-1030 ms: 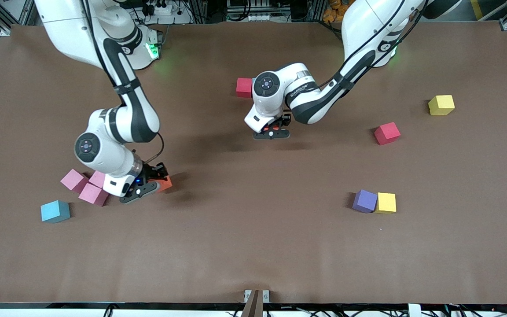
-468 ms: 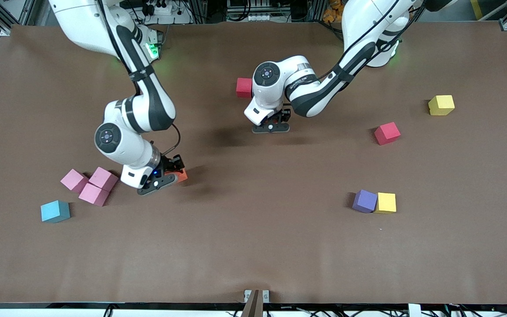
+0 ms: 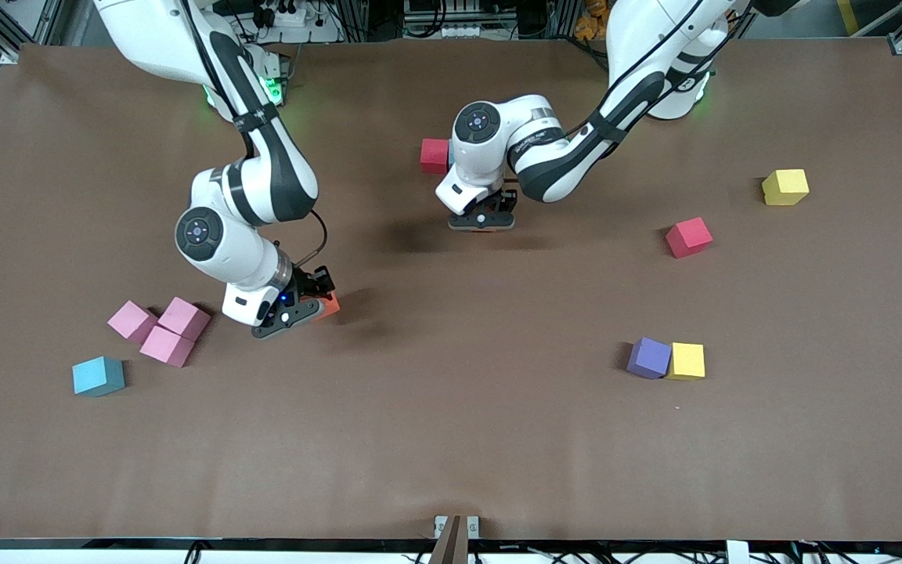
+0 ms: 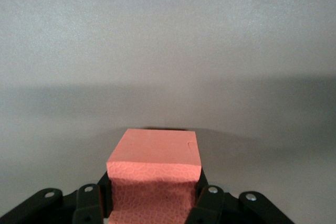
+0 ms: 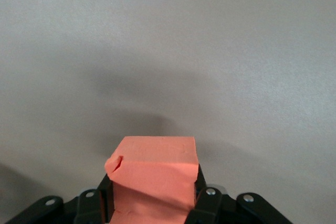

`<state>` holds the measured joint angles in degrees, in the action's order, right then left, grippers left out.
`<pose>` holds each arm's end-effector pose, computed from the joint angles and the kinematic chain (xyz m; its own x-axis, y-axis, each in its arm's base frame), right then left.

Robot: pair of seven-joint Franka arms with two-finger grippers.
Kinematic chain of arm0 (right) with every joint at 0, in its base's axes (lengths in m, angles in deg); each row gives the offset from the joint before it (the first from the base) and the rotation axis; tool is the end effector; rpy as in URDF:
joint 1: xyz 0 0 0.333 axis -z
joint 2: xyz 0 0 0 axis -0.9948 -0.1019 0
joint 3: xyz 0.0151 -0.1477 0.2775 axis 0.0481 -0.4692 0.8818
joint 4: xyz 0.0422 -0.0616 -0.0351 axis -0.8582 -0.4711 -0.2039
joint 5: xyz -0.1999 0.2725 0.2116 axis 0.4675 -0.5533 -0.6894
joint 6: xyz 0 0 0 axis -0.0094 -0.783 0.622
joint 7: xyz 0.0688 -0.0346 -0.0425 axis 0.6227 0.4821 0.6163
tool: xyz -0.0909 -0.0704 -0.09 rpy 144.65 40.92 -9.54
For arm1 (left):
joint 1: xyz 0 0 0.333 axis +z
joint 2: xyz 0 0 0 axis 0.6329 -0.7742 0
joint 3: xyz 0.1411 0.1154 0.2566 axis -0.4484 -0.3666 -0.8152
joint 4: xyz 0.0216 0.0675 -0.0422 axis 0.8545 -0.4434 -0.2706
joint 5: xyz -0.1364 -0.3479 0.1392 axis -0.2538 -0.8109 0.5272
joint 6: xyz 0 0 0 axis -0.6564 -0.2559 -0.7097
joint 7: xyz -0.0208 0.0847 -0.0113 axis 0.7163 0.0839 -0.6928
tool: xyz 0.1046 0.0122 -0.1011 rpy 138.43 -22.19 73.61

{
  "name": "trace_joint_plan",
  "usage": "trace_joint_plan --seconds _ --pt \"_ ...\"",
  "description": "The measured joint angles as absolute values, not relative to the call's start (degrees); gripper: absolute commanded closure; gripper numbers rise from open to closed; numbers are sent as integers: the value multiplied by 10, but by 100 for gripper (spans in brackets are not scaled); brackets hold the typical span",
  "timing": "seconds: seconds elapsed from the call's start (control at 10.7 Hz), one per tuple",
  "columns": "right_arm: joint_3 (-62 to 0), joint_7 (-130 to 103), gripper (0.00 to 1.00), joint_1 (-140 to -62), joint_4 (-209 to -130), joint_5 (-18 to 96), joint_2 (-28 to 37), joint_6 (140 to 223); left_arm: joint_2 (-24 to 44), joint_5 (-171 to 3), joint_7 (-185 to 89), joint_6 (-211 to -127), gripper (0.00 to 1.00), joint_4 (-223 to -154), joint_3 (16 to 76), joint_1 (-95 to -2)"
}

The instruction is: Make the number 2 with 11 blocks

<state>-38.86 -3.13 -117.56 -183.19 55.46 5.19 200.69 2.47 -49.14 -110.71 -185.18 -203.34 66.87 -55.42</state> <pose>0.5769 0.2297 0.2317 0.9248 0.3794 0.0286 0.3790 -0.9119 -0.1574 0.3515 -0.4812 0.1742 0.9972 -0.0263 -0.0697 -0.0296 -0.9985 -0.0466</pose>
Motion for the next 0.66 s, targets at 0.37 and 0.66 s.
trace_joint_plan --seconds 0.37,0.66 --pt "-391 -31 74 -1175 -1836 555 55 2006 25 -491 -1108 -1854 72 -2041 670 -554" --pt "-394 -31 74 -1173 -1838 555 55 2005 25 -491 -1112 -1858 72 -2045 670 -555"
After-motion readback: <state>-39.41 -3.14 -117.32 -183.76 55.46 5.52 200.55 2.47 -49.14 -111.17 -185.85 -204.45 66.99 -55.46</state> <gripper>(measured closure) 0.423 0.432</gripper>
